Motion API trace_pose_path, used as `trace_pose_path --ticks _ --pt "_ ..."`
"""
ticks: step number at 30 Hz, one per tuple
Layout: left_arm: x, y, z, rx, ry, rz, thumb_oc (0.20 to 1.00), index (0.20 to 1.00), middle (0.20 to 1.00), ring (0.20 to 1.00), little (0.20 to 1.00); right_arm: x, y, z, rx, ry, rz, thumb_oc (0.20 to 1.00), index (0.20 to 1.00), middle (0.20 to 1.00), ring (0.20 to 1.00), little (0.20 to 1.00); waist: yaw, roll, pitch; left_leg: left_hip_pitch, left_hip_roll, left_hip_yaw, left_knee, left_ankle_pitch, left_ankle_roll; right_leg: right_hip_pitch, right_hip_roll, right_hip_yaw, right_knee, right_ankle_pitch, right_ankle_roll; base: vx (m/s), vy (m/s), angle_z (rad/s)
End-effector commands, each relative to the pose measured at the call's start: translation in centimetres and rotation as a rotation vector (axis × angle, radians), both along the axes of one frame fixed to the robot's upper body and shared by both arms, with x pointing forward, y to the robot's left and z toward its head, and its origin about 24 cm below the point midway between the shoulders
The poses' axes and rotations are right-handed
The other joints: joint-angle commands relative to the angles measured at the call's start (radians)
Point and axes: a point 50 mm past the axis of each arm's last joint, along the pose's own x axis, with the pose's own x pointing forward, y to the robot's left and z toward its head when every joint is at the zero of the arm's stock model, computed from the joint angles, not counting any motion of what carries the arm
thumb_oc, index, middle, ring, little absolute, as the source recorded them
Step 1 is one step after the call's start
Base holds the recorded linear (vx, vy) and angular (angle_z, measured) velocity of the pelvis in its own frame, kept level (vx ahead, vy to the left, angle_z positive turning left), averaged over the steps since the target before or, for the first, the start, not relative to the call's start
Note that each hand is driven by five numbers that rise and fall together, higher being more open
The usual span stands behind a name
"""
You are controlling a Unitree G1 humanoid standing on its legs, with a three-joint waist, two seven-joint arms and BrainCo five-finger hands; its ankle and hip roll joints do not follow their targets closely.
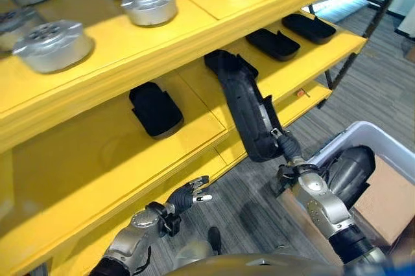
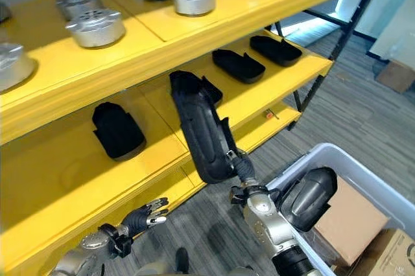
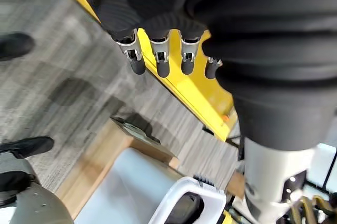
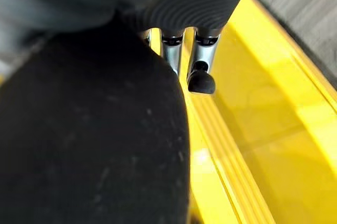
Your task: Move parts from the plastic box to the shelf.
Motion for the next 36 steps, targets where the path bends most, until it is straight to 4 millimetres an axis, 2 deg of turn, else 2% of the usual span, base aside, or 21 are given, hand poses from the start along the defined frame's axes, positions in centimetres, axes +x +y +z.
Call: trace_pose_path --ticks 1,4,6,8,10,11,12,15,16,17,18,20,25,28,29,31,32,36 --pt "1.3 0.1 1.6 -0.045 -0.094 0.012 1.000 1.000 1.000 1.000 1.000 1.3 0.3 4.3 0.009 -0.228 0.050 0.200 0.200 0.200 0.200 0.200 0.022 0.042 -0.021 0.053 0.128 -0.017 -0.003 -0.060 -0.068 -0.028 -0.003 -0.041 0.020 0.045 0.061 -0.08 0.218 0.34" --pt "1.0 0.5 1.6 -0.052 -0.097 -0.013 1.000 1.000 1.000 1.000 1.000 1.6 0.7 4.9 -0.063 -0.272 0.069 0.200 0.200 0.200 0.200 0.200 0.059 0.029 -0.026 0.030 0.104 -0.053 -0.003 -0.071 -0.051 -0.035 -0.027 -0.057 0.029 0.078 0.075 -0.09 0.233 0.30" --pt "1.1 0.9 1.8 -0.045 -0.104 -0.018 1.000 1.000 1.000 1.000 1.000 1.8 0.5 5.0 -0.081 -0.274 0.065 0.200 0.200 0.200 0.200 0.200 0.080 0.017 -0.025 0.020 0.086 -0.058 -0.003 -0.078 -0.038 -0.053 -0.058 -0.077 0.066 0.139 0.095 -0.08 0.157 0.34" --pt "1.3 1.0 2.0 -0.045 -0.110 -0.019 1.000 1.000 1.000 1.000 1.000 1.9 0.2 4.8 -0.070 -0.257 0.054 0.200 0.200 0.200 0.200 0.200 0.096 0.007 -0.023 0.013 0.078 -0.065 -0.003 -0.084 -0.027 -0.056 -0.073 -0.090 0.091 0.170 0.110 -0.06 0.062 0.21" --pt "1.3 0.7 1.9 -0.030 -0.112 -0.063 1.000 1.000 1.000 1.000 1.000 1.8 -0.1 4.5 -0.058 -0.237 0.020 0.200 0.200 0.200 0.200 0.200 0.083 0.005 -0.022 0.010 0.071 -0.092 -0.003 -0.088 -0.015 -0.059 -0.009 -0.044 0.088 0.126 0.099 -0.01 -0.027 0.25" --pt "1.4 0.1 1.9 -0.029 -0.109 -0.089 1.000 1.000 1.000 1.000 1.000 1.7 -0.1 4.3 -0.055 -0.224 0.004 0.200 0.200 0.200 0.200 0.200 0.065 0.003 -0.018 0.010 0.062 -0.117 -0.003 -0.088 -0.007 -0.069 0.052 0.003 0.092 0.085 0.084 0.03 -0.036 0.91" --pt "1.9 -0.9 1.8 -0.042 -0.110 -0.088 1.000 1.000 1.000 1.000 1.000 1.3 0.0 4.2 -0.072 -0.224 0.016 0.200 0.200 0.200 0.200 0.200 0.041 -0.004 -0.015 0.001 0.043 -0.145 -0.003 -0.078 -0.011 -0.067 0.177 0.066 0.051 -0.002 0.021 0.04 -0.018 1.22" --pt "2.2 -1.8 1.8 -0.053 -0.117 -0.081 1.000 1.000 1.000 1.000 1.000 1.3 0.4 4.1 -0.072 -0.221 0.036 0.200 0.200 0.200 0.200 0.200 0.024 -0.006 -0.006 -0.010 0.020 -0.177 -0.003 -0.061 -0.014 -0.080 0.272 0.130 0.028 -0.035 -0.031 0.01 -0.027 0.89" --pt "2.3 -2.1 1.8 -0.055 -0.123 -0.086 1.000 1.000 1.000 1.000 1.000 1.3 0.6 4.1 -0.073 -0.223 0.036 0.200 0.200 0.200 0.200 0.200 0.019 -0.005 -0.002 -0.010 0.015 -0.184 -0.003 -0.057 -0.013 -0.086 0.282 0.153 0.024 -0.033 -0.035 -0.02 -0.056 0.37" --pt "2.5 -2.4 1.8 -0.058 -0.127 -0.093 1.000 1.000 1.000 1.000 1.000 1.4 0.7 4.0 -0.083 -0.232 0.035 0.200 0.200 0.200 0.200 0.200 0.015 -0.004 0.004 -0.014 0.005 -0.197 -0.003 -0.056 -0.009 -0.084 0.288 0.179 0.011 -0.029 -0.040 -0.05 -0.105 0.18" --pt "2.6 -2.6 1.6 -0.054 -0.129 -0.089 1.000 1.000 1.000 1.000 1.000 1.7 0.6 4.5 -0.188 -0.326 0.039 0.200 0.200 0.200 0.200 0.200 0.018 -0.004 0.011 -0.023 -0.010 -0.222 -0.003 -0.050 -0.009 -0.079 0.290 0.193 -0.022 -0.011 -0.042 -0.07 -0.126 0.06" --pt "2.6 -2.4 1.5 -0.061 -0.125 -0.060 1.000 1.000 1.000 1.000 1.000 1.8 0.8 5.1 -0.237 -0.367 0.067 0.200 0.200 0.200 0.200 0.200 0.023 0.004 0.018 -0.027 -0.014 -0.224 -0.003 -0.047 -0.010 -0.078 0.287 0.194 -0.040 0.000 -0.040 -0.07 -0.132 0.16" --pt "1.3 -1.4 0.7 -0.017 -0.097 -0.057 1.000 1.000 1.000 1.000 1.000 1.4 0.6 5.0 -0.267 -0.366 0.087 0.200 0.200 0.200 0.200 0.200 0.018 0.020 0.020 -0.017 -0.025 -0.211 -0.003 -0.051 -0.006 -0.059 0.281 0.194 -0.075 0.015 -0.042 -0.01 -0.082 0.12" --pt "1.1 -1.1 0.6 -0.024 -0.098 -0.065 1.000 1.000 1.000 1.000 1.000 0.9 0.2 4.8 -0.283 -0.369 0.084 0.200 0.200 0.200 0.200 0.200 -0.006 0.037 0.021 -0.001 -0.035 -0.170 0.000 -0.061 0.003 -0.058 0.276 0.189 -0.073 0.018 -0.041 0.00 0.000 0.00" --pt "1.3 -1.2 0.7 -0.018 -0.103 -0.082 1.000 1.000 1.000 1.000 1.000 0.8 0.0 4.6 -0.284 -0.365 0.071 0.200 0.200 0.200 0.200 0.200 -0.025 0.043 0.029 0.007 -0.033 -0.118 0.027 -0.078 0.008 -0.065 0.266 0.182 -0.058 0.015 -0.041 -0.05 0.031 0.01" --pt "1.8 -1.5 0.9 -0.013 -0.113 -0.094 1.000 1.000 1.000 1.000 1.000 0.8 -0.2 4.6 -0.285 -0.364 0.055 0.200 0.200 0.200 0.200 0.200 -0.051 0.045 0.044 -0.012 -0.021 -0.061 0.116 -0.109 0.005 -0.077 0.246 0.176 -0.031 0.009 -0.050 -0.09 0.091 0.37" --pt "2.0 -2.0 1.0 -0.039 -0.114 -0.084 1.000 1.000 1.000 1.000 1.000 0.8 -0.4 4.6 -0.290 -0.368 0.051 0.200 0.200 0.200 0.200 0.200 -0.064 0.042 0.054 -0.031 -0.006 -0.050 0.184 -0.134 0.001 -0.082 0.228 0.175 -0.005 0.006 -0.057 -0.08 0.156 0.69" --pt "1.6 -1.7 0.9 -0.023 -0.101 -0.070 1.000 1.000 1.000 1.000 1.000 0.8 -1.1 4.9 -0.305 -0.372 0.072 0.200 0.200 0.200 0.200 0.200 -0.079 0.040 0.055 -0.033 0.039 -0.037 0.221 -0.151 -0.018 -0.090 0.201 0.175 0.025 -0.005 -0.060 -0.02 0.173 0.29"
